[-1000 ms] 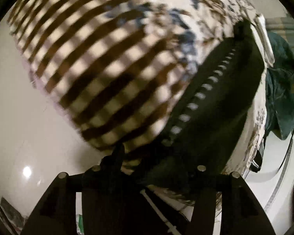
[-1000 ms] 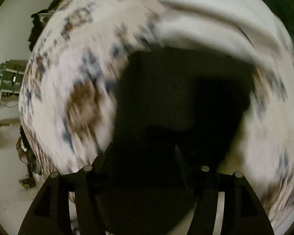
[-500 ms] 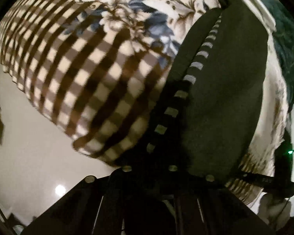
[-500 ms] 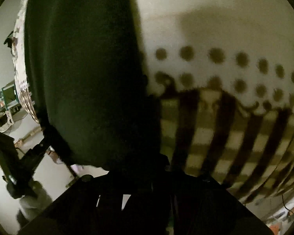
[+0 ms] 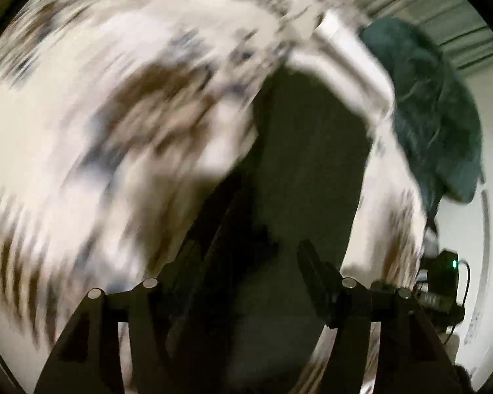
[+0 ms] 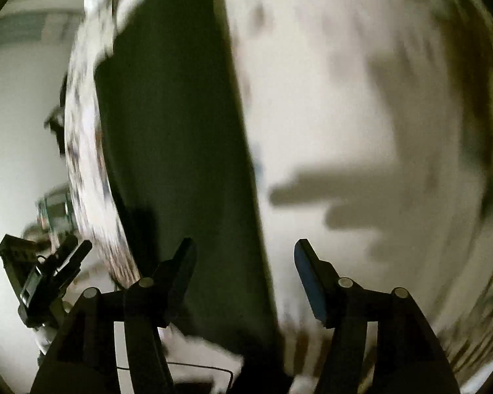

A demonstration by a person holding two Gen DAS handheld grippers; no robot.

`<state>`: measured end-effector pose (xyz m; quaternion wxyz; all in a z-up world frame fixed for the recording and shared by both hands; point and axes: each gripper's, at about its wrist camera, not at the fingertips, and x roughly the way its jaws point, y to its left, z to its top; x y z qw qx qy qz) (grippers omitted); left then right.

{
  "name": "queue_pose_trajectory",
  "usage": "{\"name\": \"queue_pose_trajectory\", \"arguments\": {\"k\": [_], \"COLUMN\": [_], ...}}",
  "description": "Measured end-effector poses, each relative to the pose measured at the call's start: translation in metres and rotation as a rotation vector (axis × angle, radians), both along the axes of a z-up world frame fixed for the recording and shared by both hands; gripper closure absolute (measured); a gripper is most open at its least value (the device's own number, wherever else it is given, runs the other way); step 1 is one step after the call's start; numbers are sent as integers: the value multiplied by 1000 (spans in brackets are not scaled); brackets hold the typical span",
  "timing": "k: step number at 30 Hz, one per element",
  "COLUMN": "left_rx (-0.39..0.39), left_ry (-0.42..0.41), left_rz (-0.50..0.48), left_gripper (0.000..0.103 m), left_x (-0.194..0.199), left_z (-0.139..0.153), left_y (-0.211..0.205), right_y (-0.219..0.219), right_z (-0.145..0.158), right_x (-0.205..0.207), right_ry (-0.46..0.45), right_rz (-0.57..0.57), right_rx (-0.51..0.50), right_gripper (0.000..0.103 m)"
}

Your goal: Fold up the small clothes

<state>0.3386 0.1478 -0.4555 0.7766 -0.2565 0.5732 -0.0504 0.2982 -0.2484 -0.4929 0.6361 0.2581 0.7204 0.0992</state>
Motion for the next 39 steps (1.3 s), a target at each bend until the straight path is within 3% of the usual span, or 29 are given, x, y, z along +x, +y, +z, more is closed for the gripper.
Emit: {"name": "queue_pose_trajectory", "arguments": {"k": [3,8,9,10,11,13,14,15,18,21,23,24,27,30,31,33,39], "left_rx": [-28,-32,-26,-12,-4,-42,-38,-40,-54,-106,-121,-118,-125,-146,-145,-140,-95], "left_ry": [-26,18,12,1,-7,-19,-30,-45,-48,0,7,7,-7,-9,9,41,200], "left_rz": [-33,-98,-111,-118,-124,-115,-112,-115,-132,-125,-144,-165,-191,-181,-169,-165,-110], "left_gripper": [44,47,56,86,90,91,91,91,91,91,87,85,74,51,48,48,48], "left_x": [97,181,188,188,185,186,184,184,190,215,214,208,174,125,94,52,-88], "left_z": [-19,-62,-68,-68,-67,-70,-69,-68,-77,-97,-91,-82,-55,-33,-26,-23,-31], "left_y": [-17,-39,-39,-38,-35,-23,-19,-17,-15,-8,-5,-3,11,21,25,27,27], "right_y": [-6,-7,-3,-4,-3,-1,1,4,12,14,9,6,-11,-26,-32,-36,-26], "right_z": [10,-4,-10,-16,-25,-38,-44,-44,-24,-41,-44,-40,-27,-4,3,16,15], "right_x": [69,176,191,202,213,225,230,234,232,236,240,240,229,191,174,126,-10], "right_ry": [-99,-170,-196,-195,-172,-142,-138,-157,-294,-256,-223,-210,-166,-143,-132,-106,22], "right_rz": [-19,-79,-96,-99,-101,-118,-125,-116,-81,-83,-103,-108,-124,-121,-109,-82,-30], "right_rx": [-51,-68,-82,-88,-90,-41,-11,-24,-147,-191,-160,-146,-105,-60,-47,-40,-38], "right_gripper": [39,34,32,32,32,40,65,83,86,85,82,71,51,50,49,43,42]}}
